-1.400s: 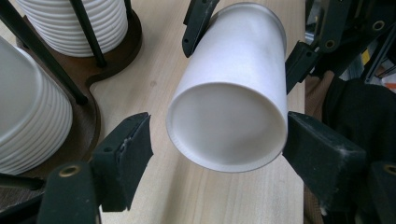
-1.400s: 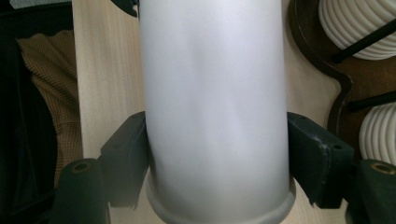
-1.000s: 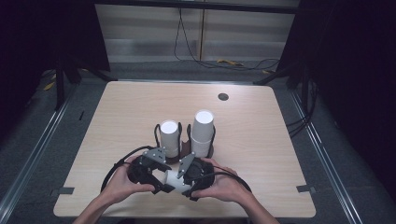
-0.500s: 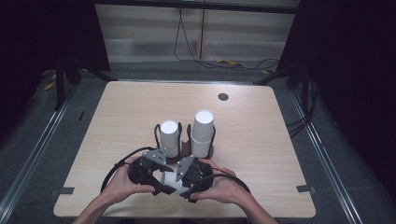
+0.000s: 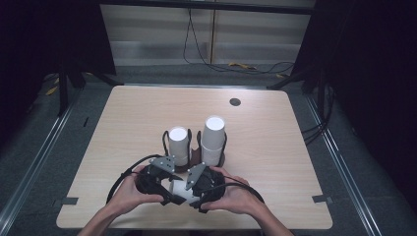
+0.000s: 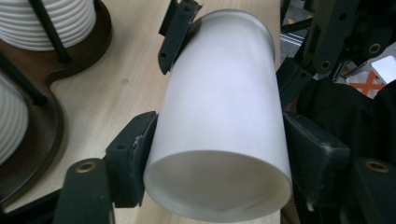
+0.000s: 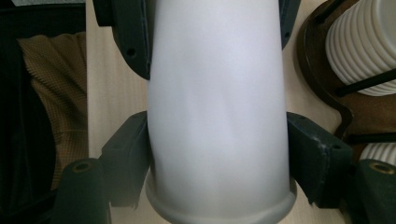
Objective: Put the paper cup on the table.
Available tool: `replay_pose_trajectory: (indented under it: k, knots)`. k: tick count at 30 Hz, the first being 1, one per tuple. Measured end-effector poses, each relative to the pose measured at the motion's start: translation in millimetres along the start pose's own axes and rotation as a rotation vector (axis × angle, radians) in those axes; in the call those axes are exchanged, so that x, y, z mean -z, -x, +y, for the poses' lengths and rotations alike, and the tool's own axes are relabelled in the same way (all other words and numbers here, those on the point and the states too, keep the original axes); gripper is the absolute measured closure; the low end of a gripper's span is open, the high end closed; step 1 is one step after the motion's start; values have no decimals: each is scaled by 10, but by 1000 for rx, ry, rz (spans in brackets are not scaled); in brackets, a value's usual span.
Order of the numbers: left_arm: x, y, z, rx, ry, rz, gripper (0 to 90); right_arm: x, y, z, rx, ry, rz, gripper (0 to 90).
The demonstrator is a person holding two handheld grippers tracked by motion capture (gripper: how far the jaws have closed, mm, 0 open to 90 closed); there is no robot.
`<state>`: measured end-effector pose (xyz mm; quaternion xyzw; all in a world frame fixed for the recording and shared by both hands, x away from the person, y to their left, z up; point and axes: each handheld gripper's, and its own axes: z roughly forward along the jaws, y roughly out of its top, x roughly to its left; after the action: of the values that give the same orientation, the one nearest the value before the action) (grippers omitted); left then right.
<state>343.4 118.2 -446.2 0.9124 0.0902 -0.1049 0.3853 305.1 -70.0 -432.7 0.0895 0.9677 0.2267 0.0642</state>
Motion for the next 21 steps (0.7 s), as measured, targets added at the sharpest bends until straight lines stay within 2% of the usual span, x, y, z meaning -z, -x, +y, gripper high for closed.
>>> replay_pose_trajectory:
  k: [1,3,4,5,9,17,21]
  knots:
    - [10,2,8,-15,-13,2,314,0,-4,0,-1,-4,0,284]
    - [15,7,11,-13,0,-1,320,-1,-2,-7,0,-4,0,280]
    - [29,8,17,-21,-8,13,322,-1,10,-10,2,4,5,276]
    - [25,9,13,-15,7,3,323,4,10,-13,-13,8,9,271]
    - [31,8,12,-10,1,2,332,-4,28,-24,-20,28,23,245]
    - [58,-13,17,-17,2,14,334,35,112,-109,-63,94,40,171]
    - [63,-24,7,-9,30,18,333,49,161,-164,-95,141,54,161]
